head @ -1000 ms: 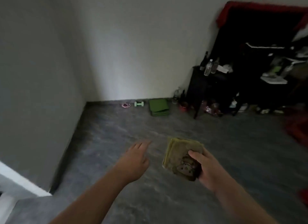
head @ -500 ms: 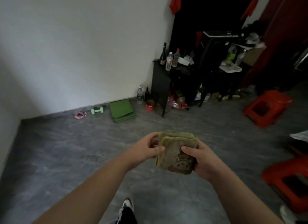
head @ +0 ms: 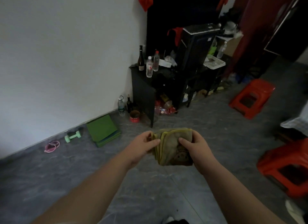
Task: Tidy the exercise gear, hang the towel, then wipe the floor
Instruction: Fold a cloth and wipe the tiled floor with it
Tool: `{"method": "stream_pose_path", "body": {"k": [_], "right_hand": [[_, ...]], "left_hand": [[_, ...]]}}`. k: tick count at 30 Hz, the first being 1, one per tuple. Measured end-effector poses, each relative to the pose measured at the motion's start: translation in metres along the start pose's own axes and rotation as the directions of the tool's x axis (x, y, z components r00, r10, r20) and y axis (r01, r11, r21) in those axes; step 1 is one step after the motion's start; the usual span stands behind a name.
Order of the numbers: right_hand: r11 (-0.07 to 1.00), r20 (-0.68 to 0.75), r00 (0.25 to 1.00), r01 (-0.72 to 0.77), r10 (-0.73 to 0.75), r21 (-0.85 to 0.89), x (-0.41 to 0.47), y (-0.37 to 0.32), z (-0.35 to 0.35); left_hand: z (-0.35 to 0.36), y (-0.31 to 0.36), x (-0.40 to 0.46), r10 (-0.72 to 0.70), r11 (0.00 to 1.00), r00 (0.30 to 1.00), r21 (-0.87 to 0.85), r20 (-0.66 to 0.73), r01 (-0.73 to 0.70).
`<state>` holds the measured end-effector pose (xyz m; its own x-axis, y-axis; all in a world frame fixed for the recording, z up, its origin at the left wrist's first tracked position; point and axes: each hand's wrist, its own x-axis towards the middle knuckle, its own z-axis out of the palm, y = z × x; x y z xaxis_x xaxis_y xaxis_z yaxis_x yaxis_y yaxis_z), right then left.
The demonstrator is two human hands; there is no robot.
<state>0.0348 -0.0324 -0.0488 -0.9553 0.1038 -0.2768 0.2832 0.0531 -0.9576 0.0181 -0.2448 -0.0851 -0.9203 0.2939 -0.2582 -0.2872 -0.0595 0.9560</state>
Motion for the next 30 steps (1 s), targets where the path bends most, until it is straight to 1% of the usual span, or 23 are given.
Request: {"method": "stream_pose_path", "body": {"k": [3, 5, 7, 8, 9, 11, 12, 13, 14, 15, 17, 18, 19, 21, 23, 24, 26, 27, 30], "right_hand": [[0.983, -0.112, 0.993, 0.008, -0.029, -0.183, 0.056, -0.008, 0.006], [0.966, -0.138, 0.99, -0.004, -0.033, -0.259, 0.094, -0.013, 0.01], [0.948, -0.133, 0.985, 0.06, -0.106, -0.311, 0.132, -0.014, 0.013], [0.932, -0.1, 0.984, 0.105, -0.148, -0.347, 0.15, -0.015, 0.014], [0.919, -0.031, 0.984, 0.153, -0.176, -0.363, 0.169, -0.017, 0.016], [0.915, 0.174, 0.971, 0.217, -0.166, -0.341, 0.204, -0.026, 0.02], [0.923, 0.239, 0.96, 0.222, -0.149, -0.314, 0.222, -0.03, 0.021], [0.944, 0.242, 0.96, 0.205, -0.142, -0.259, 0.242, -0.032, 0.022], [0.975, 0.205, 0.97, 0.167, -0.135, -0.149, 0.262, -0.034, 0.022], [0.995, 0.156, 0.983, 0.097, -0.098, 0.01, 0.283, -0.036, 0.022], [0.96, 0.109, 0.993, -0.068, 0.04, 0.271, 0.321, -0.042, 0.023], [0.93, 0.115, 0.989, -0.131, 0.097, 0.345, 0.338, -0.046, 0.024], [0.906, 0.122, 0.981, -0.186, 0.15, 0.38, 0.355, -0.048, 0.025], [0.893, 0.106, 0.97, -0.242, 0.218, 0.38, 0.381, -0.054, 0.027], [0.905, 0.03, 0.97, -0.236, 0.241, 0.353, 0.404, -0.056, 0.029], [0.913, -0.016, 0.973, -0.209, 0.228, 0.35, 0.415, -0.058, 0.031], [0.938, -0.088, 0.982, -0.134, 0.17, 0.32, 0.434, -0.066, 0.036], [0.959, -0.108, 0.987, -0.086, 0.119, 0.269, 0.444, -0.071, 0.039], [0.997, -0.06, 0.996, 0.066, -0.064, 0.041, 0.475, -0.084, 0.057]], "left_hand": [[-0.003, 0.012, 0.056, -0.028, 0.998, 0.998, -0.058, -0.047, 0.025], [-0.003, 0.019, 0.096, -0.02, 0.996, 0.997, -0.09, -0.068, 0.014], [-0.003, 0.026, 0.14, -0.01, 0.995, 0.995, -0.098, -0.104, 0.0], [-0.004, 0.031, 0.162, -0.008, 0.995, 0.992, -0.097, -0.122, -0.004], [-0.005, 0.036, 0.184, -0.009, 0.995, 0.99, -0.097, -0.139, -0.004], [-0.006, 0.048, 0.225, -0.018, 0.994, 0.986, -0.112, -0.168, -0.001], [-0.007, 0.054, 0.243, -0.022, 0.993, 0.983, -0.12, -0.181, 0.0], [-0.009, 0.059, 0.26, -0.027, 0.992, 0.981, -0.125, -0.194, 0.003], [-0.011, 0.065, 0.276, -0.036, 0.991, 0.977, -0.136, -0.209, 0.008], [-0.014, 0.069, 0.29, -0.047, 0.988, 0.974, -0.154, -0.221, 0.013], [-0.02, 0.077, 0.314, -0.066, 0.983, 0.971, -0.183, -0.228, 0.024], [-0.024, 0.079, 0.326, -0.077, 0.982, 0.972, -0.186, -0.224, 0.035], [-0.028, 0.081, 0.337, -0.09, 0.981, 0.972, -0.188, -0.219, 0.048], [-0.036, 0.083, 0.359, -0.116, 0.976, 0.968, -0.208, -0.224, 0.069], [-0.043, 0.084, 0.382, -0.145, 0.968, 0.958, -0.235, -0.246, 0.086], [-0.047, 0.085, 0.394, -0.156, 0.966, 0.953, -0.241, -0.26, 0.092], [-0.057, 0.085, 0.417, -0.18, 0.963, 0.944, -0.245, -0.278, 0.111], [-0.064, 0.086, 0.429, -0.187, 0.962, 0.941, -0.245, -0.281, 0.118], [-0.087, 0.088, 0.472, -0.203, 0.96, 0.941, -0.245, -0.272, 0.137]]}}
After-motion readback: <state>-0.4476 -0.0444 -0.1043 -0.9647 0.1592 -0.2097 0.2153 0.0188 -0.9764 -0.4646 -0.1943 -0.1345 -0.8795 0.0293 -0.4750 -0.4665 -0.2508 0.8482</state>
